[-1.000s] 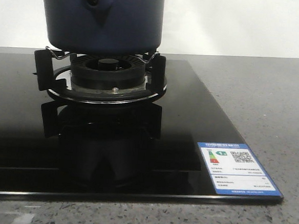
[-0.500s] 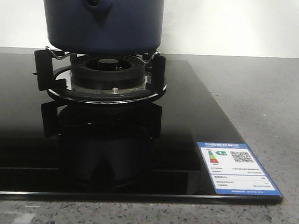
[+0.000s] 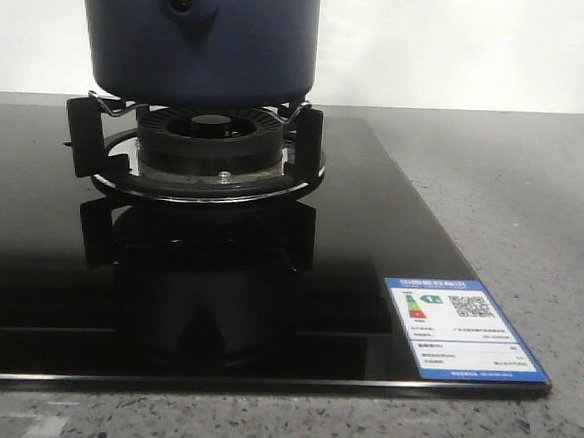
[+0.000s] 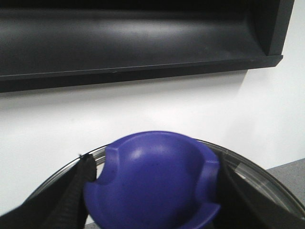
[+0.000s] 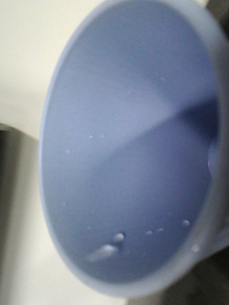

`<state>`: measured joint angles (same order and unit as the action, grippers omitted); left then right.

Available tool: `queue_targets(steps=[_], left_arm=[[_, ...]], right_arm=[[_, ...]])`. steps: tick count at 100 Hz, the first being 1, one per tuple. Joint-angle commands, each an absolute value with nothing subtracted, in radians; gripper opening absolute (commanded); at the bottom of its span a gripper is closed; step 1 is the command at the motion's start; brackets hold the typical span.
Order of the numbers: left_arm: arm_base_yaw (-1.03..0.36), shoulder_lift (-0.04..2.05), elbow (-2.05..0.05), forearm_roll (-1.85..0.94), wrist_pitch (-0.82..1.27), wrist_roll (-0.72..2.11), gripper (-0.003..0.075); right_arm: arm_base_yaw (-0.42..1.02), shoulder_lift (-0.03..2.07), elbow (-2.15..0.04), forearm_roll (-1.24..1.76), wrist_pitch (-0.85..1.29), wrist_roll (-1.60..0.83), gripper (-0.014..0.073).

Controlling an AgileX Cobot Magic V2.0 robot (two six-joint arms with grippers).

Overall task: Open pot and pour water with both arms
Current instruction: 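Carry the cup back, set it on the counter, open the right gripper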

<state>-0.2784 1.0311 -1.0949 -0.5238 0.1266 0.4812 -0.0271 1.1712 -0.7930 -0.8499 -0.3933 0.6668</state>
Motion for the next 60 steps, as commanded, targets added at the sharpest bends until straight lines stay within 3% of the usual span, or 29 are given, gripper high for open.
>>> queue_targets(steps=[1,60], left_arm=[[-0.275,1.015,-1.134,-0.538,0.028,0.48,0.0315],[-0.275,1.015,-1.134,-0.538,0.044,0.48,0.0315]], right_arm=[[-0.061,1.162,-0.734,-0.823,-0.536,0.671,0.0264],[-0.225,1.515,-0.64,-0.699,-0.87,0.428,0.0264]])
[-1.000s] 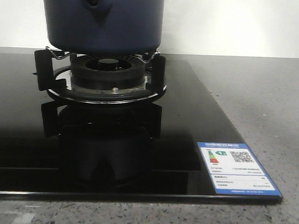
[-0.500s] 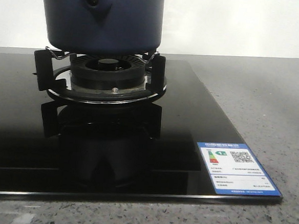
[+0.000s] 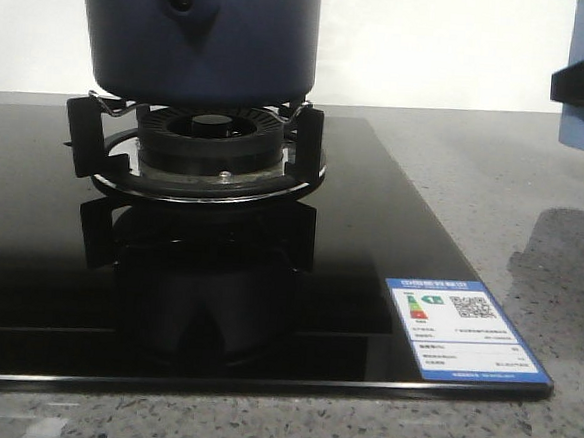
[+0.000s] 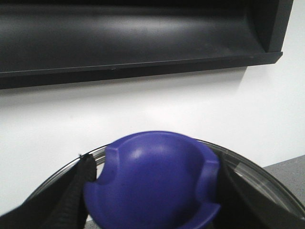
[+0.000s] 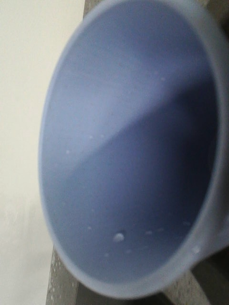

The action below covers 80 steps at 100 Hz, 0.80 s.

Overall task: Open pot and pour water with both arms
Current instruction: 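Carry the cup back, set it on the counter, open the right gripper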

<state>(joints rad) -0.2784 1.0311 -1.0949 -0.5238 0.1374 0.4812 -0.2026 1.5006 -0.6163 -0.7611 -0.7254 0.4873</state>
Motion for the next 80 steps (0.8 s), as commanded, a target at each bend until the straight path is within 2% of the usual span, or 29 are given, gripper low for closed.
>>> queue_targets(steps=[1,28,70,80], left_arm=[[-0.275,1.015,-1.134,-0.538,0.044,0.48,0.0315],[-0.275,1.015,-1.134,-0.538,0.044,0.48,0.0315],[-0.275,1.015,-1.134,-0.538,0.044,0.48,0.0316],[-0.275,1.015,-1.134,-0.538,0.044,0.48,0.0316]], right_arm=[[-0.228,1.519,-0.64,-0.695,-0.875,0.425,0.0264],[-0.263,1.635,-0.64,-0.685,-1.04,0.402,0.0264],[-0.263,1.643,-0.64,-0.685,-1.01,0.402,0.0266],[-0.263,1.643,-0.64,-0.694,-0.993,0.402,0.034]])
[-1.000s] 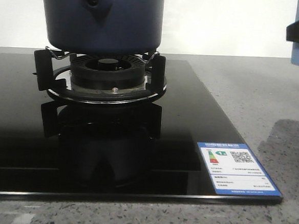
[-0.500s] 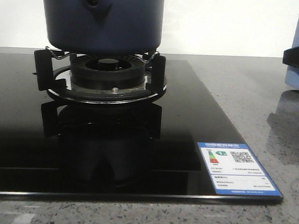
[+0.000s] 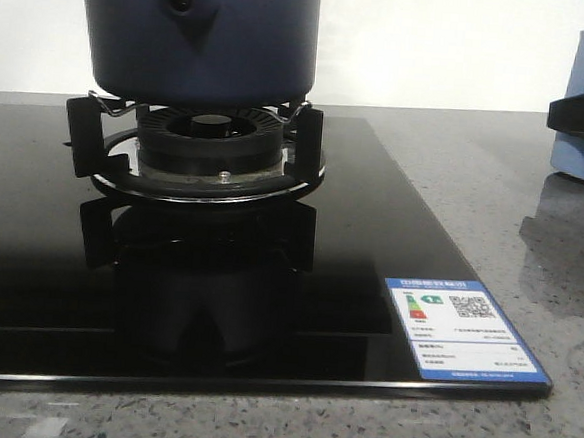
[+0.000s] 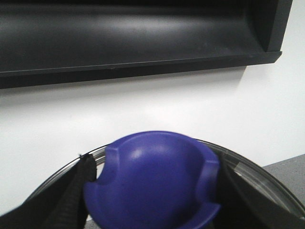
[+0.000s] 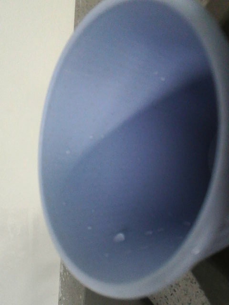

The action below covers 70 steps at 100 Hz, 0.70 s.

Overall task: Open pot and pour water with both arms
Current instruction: 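Carry the cup back, set it on the counter, open the right gripper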

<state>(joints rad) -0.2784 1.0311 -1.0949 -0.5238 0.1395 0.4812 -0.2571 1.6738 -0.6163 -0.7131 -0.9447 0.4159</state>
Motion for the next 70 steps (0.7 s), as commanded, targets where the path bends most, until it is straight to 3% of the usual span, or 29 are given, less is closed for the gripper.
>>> queue_targets(steps=[1,19,70], left_arm=[[-0.275,1.015,-1.134,-0.538,0.044,0.48,0.0316],[-0.275,1.015,-1.134,-0.538,0.044,0.48,0.0315],[-0.275,1.015,-1.134,-0.538,0.044,0.48,0.0315]], right_arm=[[-0.263,1.643,-0.64,-0.694,-0.989,0.402,0.0348],[-0.263,1.643,-0.64,-0.696,-0.957,0.402,0.0521],[-0.263,1.396,-0.585,-0.81,-0.687,0.457,0.0528]])
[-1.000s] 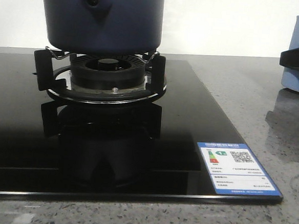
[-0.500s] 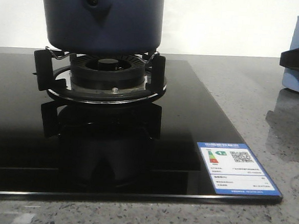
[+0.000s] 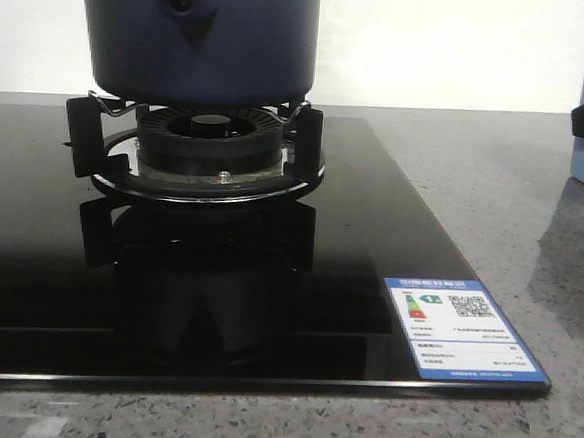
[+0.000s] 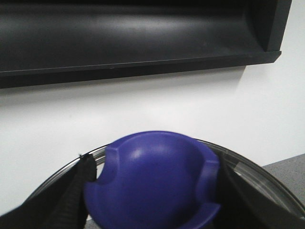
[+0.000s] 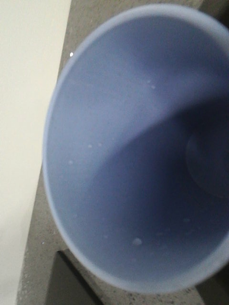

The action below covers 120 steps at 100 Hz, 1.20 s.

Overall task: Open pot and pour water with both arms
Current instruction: 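Carry the cup back, set it on the counter, open the right gripper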

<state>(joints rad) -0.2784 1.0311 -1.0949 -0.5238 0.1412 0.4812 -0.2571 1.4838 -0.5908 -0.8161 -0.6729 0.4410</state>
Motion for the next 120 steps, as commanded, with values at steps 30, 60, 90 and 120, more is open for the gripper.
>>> queue_targets(steps=[30,60,90,120], left_arm=[[-0.275,1.015,-1.134,-0.538,0.044,0.48,0.0315],[-0.275,1.015,-1.134,-0.538,0.042,0.48,0.0315],[-0.275,1.015,-1.134,-0.538,0.042,0.48,0.0315],[-0.275,1.015,-1.134,-0.538,0.042,0.48,0.0315]], right_arm=[[-0.263,1.345,-0.563,-0.827,-0.646,0.552,0.0579],[-0.263,1.346,-0.563,-0.848,-0.631,0.554,0.0643],[-0.263,1.279,-0.563,-0.87,-0.498,0.574,0.0643],[-0.263,1.121,-0.563,-1.106,-0.352,0.899,0.0643]])
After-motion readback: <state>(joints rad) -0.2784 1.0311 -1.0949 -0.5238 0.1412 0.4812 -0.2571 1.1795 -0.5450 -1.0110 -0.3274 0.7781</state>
